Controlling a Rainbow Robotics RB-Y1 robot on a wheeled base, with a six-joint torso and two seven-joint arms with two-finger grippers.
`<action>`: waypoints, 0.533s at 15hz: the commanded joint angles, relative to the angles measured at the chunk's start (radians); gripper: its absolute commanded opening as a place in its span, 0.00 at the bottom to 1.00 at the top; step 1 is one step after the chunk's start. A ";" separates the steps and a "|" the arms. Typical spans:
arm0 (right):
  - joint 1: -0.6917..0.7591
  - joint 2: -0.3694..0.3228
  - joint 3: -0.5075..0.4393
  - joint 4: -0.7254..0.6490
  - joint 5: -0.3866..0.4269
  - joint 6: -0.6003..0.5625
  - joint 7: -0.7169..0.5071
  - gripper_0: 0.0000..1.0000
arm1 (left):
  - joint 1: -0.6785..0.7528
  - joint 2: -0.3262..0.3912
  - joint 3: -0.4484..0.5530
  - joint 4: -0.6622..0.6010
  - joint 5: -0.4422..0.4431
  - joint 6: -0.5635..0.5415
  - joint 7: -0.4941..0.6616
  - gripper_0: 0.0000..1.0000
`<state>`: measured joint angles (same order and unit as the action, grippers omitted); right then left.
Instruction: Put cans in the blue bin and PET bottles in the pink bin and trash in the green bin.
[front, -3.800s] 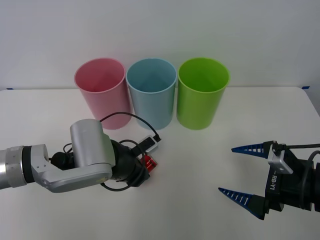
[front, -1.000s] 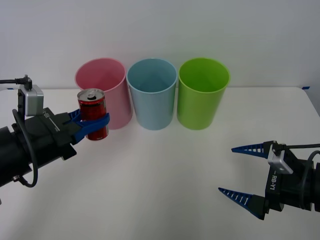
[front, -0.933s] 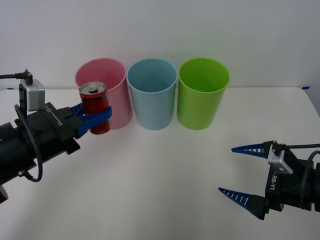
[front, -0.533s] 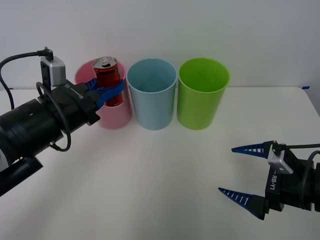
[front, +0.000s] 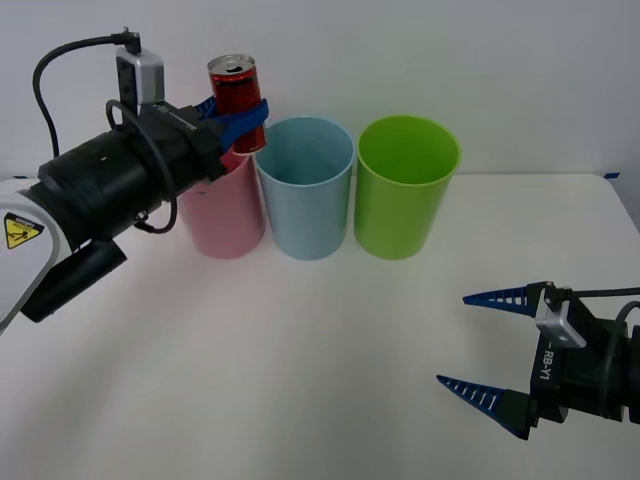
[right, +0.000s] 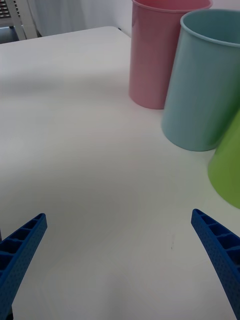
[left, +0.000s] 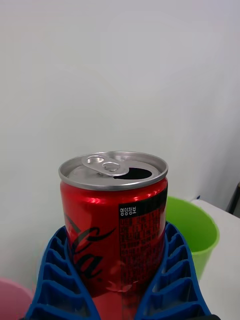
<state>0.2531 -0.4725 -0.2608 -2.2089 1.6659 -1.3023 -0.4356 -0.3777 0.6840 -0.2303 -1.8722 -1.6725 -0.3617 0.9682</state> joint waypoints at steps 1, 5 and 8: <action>0.000 0.000 0.000 0.000 0.000 0.000 0.000 1.00 | -0.107 -0.003 -0.063 0.104 -0.004 0.027 0.001 0.00; 0.000 0.000 0.000 0.000 0.000 0.000 0.000 1.00 | -0.201 -0.001 -0.133 0.212 -0.007 0.027 0.010 0.00; 0.000 0.000 0.000 0.000 0.000 0.000 0.000 1.00 | -0.262 -0.003 -0.188 0.286 -0.006 0.027 0.033 0.00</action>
<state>0.2531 -0.4725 -0.2608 -2.2089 1.6659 -1.3023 -0.4356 -0.6261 0.6814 -0.4046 -1.6039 -1.6776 -0.3339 0.9956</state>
